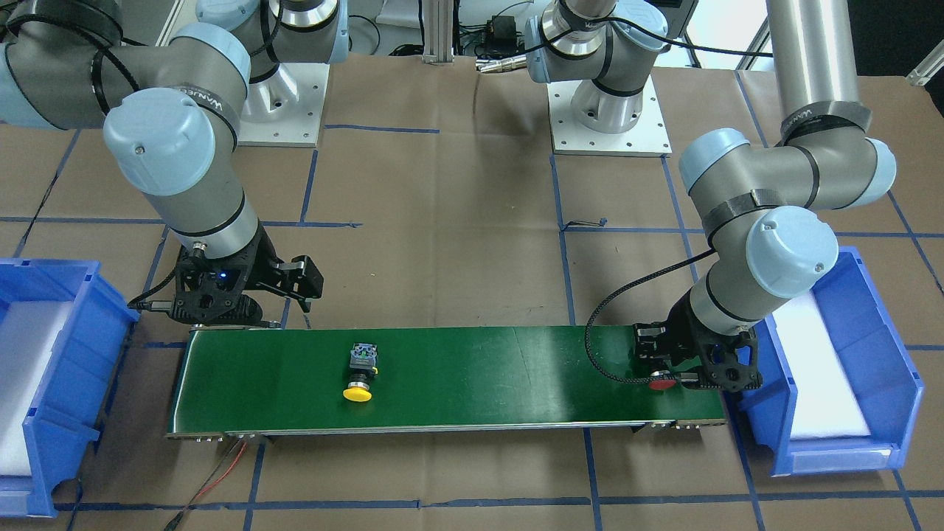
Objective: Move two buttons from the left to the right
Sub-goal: 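Carry the red button to the belt while the right gripper descends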
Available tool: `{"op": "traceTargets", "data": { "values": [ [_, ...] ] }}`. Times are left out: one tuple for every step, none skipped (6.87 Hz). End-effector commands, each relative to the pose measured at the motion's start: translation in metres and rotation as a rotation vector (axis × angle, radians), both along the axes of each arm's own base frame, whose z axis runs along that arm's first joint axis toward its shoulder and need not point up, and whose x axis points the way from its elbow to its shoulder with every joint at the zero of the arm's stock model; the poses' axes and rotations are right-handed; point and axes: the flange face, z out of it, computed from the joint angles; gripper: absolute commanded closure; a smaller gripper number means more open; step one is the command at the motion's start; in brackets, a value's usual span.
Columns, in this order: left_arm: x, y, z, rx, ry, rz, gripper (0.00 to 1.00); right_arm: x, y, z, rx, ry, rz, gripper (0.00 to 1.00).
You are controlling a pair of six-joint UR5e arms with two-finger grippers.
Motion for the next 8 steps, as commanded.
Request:
{"op": "traceTargets", "data": {
  "values": [
    [0.000, 0.000, 0.006, -0.008, -0.004, 0.003, 0.00, 0.001, -0.015, -0.018, -0.019, -0.003, -0.008, 0.00],
    [0.000, 0.000, 0.020, -0.026, -0.008, 0.004, 0.00, 0.000, -0.020, -0.024, -0.024, -0.005, -0.045, 0.00],
    [-0.001, 0.001, 0.036, -0.028, -0.007, 0.003, 0.00, 0.000, -0.026, -0.026, -0.053, -0.009, -0.054, 0.00],
    [-0.003, 0.011, 0.056, -0.028, -0.009, 0.001, 0.00, 0.005, -0.030, -0.026, -0.087, -0.065, -0.047, 0.00],
    [-0.006, 0.018, 0.070, -0.034, -0.009, 0.001, 0.00, 0.012, -0.033, -0.031, -0.073, -0.141, -0.038, 0.00],
    [-0.016, 0.028, 0.087, -0.038, -0.008, 0.012, 0.00, 0.012, -0.035, -0.036, -0.075, -0.142, -0.039, 0.00],
    [-0.034, 0.050, 0.105, -0.044, -0.008, -0.005, 0.00, 0.011, -0.036, -0.041, -0.066, -0.131, -0.047, 0.00],
    [-0.056, 0.072, 0.126, -0.031, -0.006, 0.002, 0.00, 0.011, -0.036, -0.048, -0.052, -0.129, -0.083, 0.00]
  ]
}}
